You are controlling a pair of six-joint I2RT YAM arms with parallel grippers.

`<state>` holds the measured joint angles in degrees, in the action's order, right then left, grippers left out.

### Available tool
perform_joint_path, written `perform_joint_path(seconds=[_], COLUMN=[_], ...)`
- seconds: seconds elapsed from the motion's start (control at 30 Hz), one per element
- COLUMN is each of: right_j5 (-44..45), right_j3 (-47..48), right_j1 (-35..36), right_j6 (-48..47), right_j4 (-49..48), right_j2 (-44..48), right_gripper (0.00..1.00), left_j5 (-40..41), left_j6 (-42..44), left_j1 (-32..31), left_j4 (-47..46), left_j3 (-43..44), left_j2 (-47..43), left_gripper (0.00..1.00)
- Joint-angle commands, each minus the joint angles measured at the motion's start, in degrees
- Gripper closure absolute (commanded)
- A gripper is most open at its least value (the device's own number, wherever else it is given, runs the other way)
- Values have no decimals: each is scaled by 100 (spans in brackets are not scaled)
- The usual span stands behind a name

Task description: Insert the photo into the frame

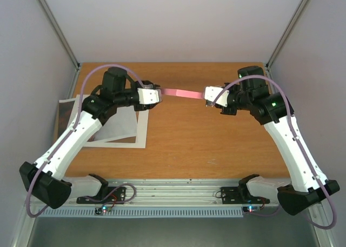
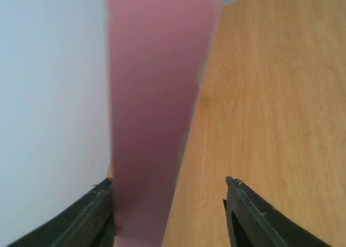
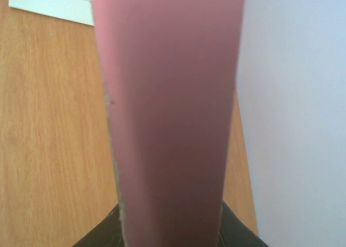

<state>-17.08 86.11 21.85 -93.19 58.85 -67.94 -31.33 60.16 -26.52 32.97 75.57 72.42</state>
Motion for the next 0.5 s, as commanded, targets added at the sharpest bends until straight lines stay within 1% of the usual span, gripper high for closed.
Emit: perform_joint_path(seconds=[0.0,0.1,0.13,0.17,0.23,0.27,0.37,0.47], right_j5=[-501,-564,-579,-629,-751,-815,-1270,-1871], right_j3=[353,705,876,1053,1466,1662,2294,2523], right_j1=[-5,-18,-41,-73,-159,-208,-487,-765], right_j6=[996,1545,1775,1999,2478,2743,3639,4442], right_j4=[213,370,447,500,543,545,597,535], right_j2=[-206,-496,-624,-803,-1080,-1206,-1584,-1825], right_gripper=[99,99,99,99,99,99,99,99], left_j5=[662,1383,1686,1797,1816,1827,1848,1974], left_j6=[-1866,-3023,-3383,-3980,-4617,-4927,-5248,-5307], left_j1=[111,206,268,327,429,475,637,848], left_j4=[-1464,-2055,-2077,-1904,-1564,-1537,-1448,-1246], left_j3=[-379,-362,-191,55,520,663,923,1008], left_j2=[-156,-178,-127,-41,96,116,131,180], left_gripper=[35,10,5,1,1,1,1,1])
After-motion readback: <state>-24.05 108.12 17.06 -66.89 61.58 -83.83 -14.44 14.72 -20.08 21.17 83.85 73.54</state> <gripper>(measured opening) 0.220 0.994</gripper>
